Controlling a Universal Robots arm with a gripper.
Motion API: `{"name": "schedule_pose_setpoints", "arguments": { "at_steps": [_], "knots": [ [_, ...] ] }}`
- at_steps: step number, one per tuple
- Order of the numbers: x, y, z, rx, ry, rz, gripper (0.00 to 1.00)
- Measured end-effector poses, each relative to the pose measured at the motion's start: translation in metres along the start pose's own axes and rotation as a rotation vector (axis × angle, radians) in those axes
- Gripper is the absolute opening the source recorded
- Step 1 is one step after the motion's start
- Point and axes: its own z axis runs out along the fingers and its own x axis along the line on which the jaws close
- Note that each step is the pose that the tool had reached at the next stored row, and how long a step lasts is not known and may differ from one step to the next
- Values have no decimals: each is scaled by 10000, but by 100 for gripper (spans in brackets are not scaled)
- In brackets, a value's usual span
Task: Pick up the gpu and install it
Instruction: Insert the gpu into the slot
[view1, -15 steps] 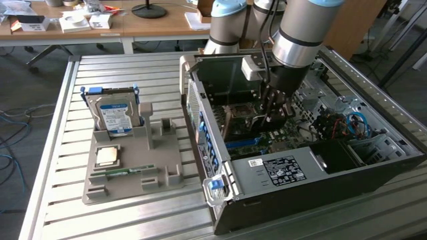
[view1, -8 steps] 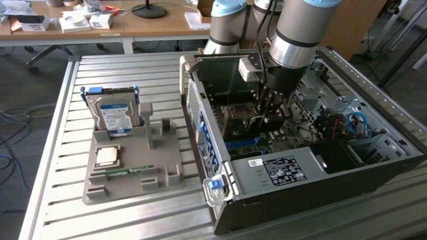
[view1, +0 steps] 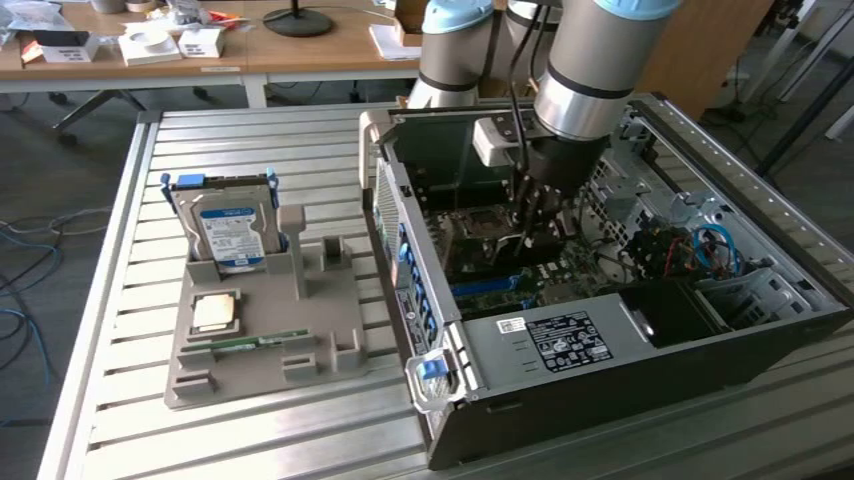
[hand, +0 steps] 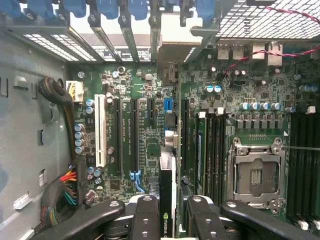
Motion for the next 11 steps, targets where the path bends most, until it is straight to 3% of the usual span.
{"name": "schedule_pose_setpoints", "arguments": {
  "at_steps": [11],
  "knots": [
    [2, 50, 5, 0, 0, 0, 26]
  ]
}}
